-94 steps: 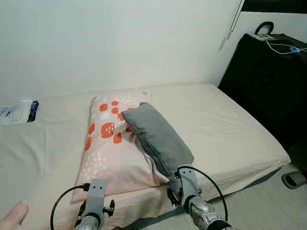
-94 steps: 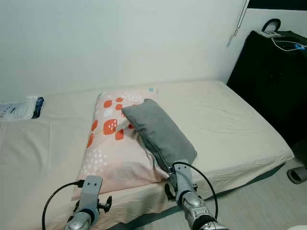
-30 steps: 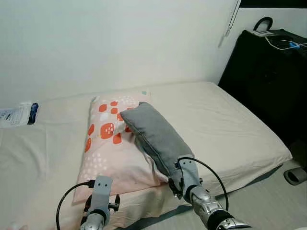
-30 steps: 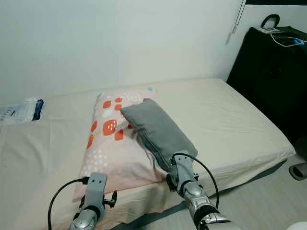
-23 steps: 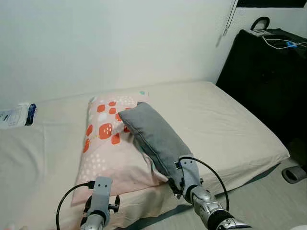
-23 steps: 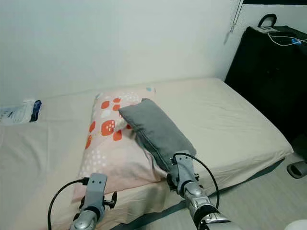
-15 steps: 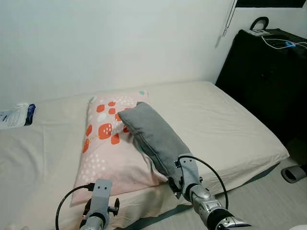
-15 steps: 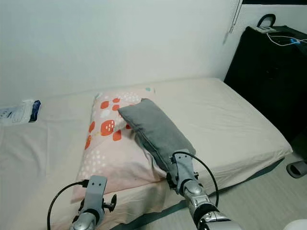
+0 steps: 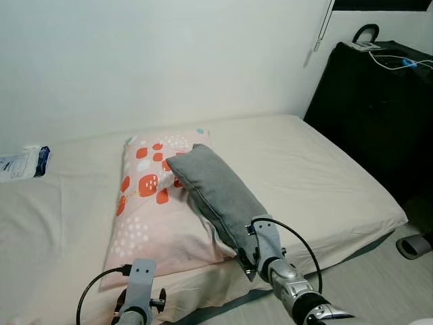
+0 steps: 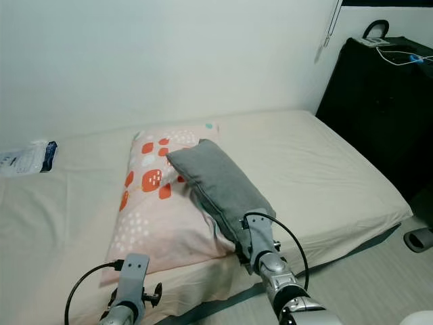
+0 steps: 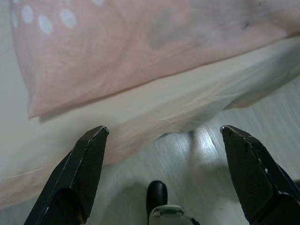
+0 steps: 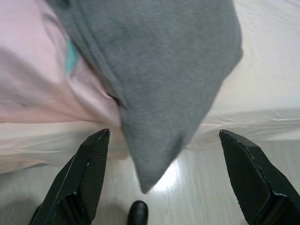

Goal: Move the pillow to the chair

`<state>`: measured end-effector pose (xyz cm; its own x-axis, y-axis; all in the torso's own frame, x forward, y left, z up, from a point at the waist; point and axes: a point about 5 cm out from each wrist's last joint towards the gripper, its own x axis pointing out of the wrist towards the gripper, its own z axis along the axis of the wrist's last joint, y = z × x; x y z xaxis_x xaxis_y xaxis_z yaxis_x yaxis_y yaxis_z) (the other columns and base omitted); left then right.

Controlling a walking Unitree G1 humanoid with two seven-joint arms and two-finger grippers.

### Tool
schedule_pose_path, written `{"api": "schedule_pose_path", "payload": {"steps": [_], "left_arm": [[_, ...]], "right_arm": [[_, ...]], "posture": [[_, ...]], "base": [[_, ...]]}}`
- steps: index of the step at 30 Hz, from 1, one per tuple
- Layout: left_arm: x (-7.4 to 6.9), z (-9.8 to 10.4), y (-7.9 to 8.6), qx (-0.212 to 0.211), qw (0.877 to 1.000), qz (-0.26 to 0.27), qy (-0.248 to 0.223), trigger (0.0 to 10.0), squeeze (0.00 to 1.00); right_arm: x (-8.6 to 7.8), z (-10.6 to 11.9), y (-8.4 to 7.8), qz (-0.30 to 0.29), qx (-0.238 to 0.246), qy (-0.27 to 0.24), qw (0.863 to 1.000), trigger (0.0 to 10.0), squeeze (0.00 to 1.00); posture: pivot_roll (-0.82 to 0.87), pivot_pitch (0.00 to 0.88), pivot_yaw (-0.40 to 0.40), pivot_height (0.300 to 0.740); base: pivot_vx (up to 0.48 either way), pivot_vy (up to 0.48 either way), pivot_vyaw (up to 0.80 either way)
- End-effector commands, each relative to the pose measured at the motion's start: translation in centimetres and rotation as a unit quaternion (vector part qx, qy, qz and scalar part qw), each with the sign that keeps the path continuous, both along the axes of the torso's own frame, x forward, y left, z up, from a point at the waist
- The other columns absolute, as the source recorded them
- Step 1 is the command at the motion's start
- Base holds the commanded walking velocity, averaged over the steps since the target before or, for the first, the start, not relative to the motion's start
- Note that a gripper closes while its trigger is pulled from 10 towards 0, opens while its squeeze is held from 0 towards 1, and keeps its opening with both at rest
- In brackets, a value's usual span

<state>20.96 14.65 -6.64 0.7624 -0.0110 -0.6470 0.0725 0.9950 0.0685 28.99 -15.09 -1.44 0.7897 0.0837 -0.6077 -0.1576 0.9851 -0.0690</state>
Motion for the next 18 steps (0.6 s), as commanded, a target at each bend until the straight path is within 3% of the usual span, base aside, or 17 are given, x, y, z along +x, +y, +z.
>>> {"api": "schedule_pose_path", "payload": {"steps": [1,11,18], "left_arm": [[-0.51,-0.40,-0.59,-0.001,1.000,-0.013,0.017,10.0,0.00],[-0.67,-0.51,-1.29,-0.001,1.000,-0.017,0.021,10.0,0.00],[-0.01,-0.14,-1.31,-0.005,1.000,-0.007,0.011,10.0,0.00]], "right_arm": [[-0.34,-0.35,-0.25,-0.007,-0.001,0.012,1.000,10.0,0.00],[-0.68,-0.65,-0.22,-0.007,0.000,0.016,1.000,10.0,0.00],[-0.03,-0.07,-0.03,-0.004,0.004,0.006,1.000,10.0,0.00]], "posture": [[0.04,0.000,-0.053,0.740],[0.04,0.000,-0.048,0.740],[0.05,0.000,-0.062,0.740]], "base": [[0.000,0.000,0.00],[0.000,0.000,0.00],[0.000,0.000,0.00]]}}
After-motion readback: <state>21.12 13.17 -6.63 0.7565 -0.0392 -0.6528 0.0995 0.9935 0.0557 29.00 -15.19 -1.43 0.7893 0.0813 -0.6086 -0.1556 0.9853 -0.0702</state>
